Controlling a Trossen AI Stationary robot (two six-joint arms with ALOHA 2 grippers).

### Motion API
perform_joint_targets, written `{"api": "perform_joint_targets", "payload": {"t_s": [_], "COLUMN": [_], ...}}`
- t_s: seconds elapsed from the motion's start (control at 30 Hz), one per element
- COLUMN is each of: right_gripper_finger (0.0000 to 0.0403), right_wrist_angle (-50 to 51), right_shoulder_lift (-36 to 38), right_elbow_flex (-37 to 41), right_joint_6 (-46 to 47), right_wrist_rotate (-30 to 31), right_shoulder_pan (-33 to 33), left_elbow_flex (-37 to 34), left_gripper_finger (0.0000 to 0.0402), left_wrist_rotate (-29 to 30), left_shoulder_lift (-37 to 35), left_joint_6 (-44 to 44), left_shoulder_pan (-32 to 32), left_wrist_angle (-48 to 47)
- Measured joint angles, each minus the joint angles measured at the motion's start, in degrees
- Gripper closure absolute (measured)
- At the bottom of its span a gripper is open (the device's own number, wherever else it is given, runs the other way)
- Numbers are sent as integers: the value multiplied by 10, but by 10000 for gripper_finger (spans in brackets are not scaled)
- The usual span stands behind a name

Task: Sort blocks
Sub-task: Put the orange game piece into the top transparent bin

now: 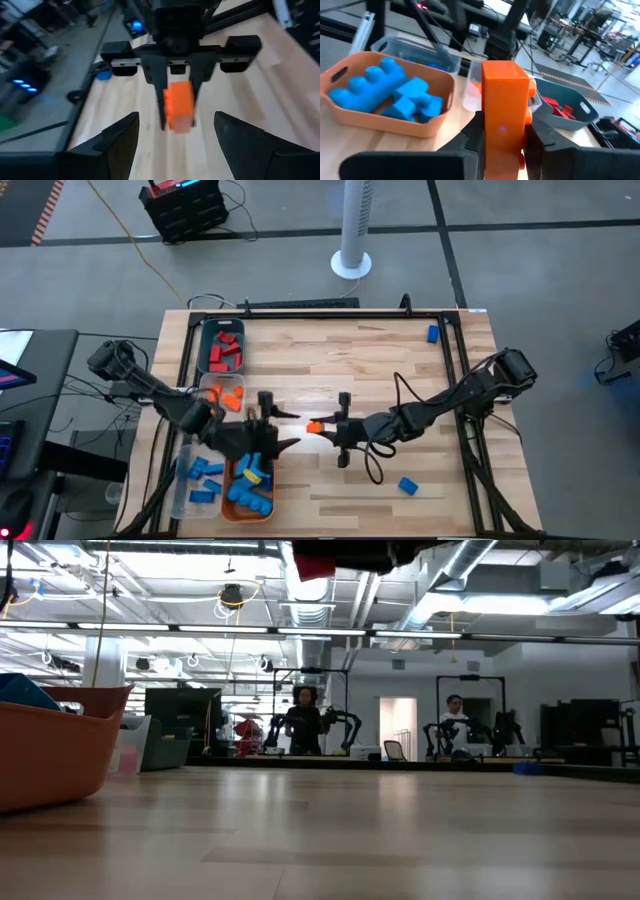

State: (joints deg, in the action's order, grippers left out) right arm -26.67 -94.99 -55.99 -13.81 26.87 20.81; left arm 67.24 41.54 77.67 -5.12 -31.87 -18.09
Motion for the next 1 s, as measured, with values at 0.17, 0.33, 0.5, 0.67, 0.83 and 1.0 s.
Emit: {"api": "perform_joint_targets", "payload": {"t_s": [0.17, 0.33, 0.5, 0.67, 0.83, 1.0], "right_gripper_finger": [309, 310, 310, 310, 310, 310], "right_wrist_angle": [-1, 7, 3, -19, -47, -74], "right_shoulder_lift": [0, 1, 1, 1, 1, 1], "right_elbow_flex": [0, 0, 0, 0, -1, -1], "right_joint_6": [-17, -17, -17, -17, -25, -32], "right_wrist_rotate": [0, 2, 3, 4, 5, 4], "right_shoulder_pan": [11, 12, 8, 7, 8, 8], "left_elbow_flex": [0, 0, 0, 0, 0, 0], "left_gripper_finger": [150, 150, 150, 151, 176, 239], "left_wrist_rotate": [-88, -157, -160, -158, -158, -143], "left_shoulder_lift": [13, 30, 30, 31, 31, 31], "left_joint_6": [-18, -37, -38, -40, -54, -58], "left_shoulder_pan": [54, 77, 82, 83, 83, 83], "left_wrist_angle": [40, 74, 75, 80, 86, 86]}}
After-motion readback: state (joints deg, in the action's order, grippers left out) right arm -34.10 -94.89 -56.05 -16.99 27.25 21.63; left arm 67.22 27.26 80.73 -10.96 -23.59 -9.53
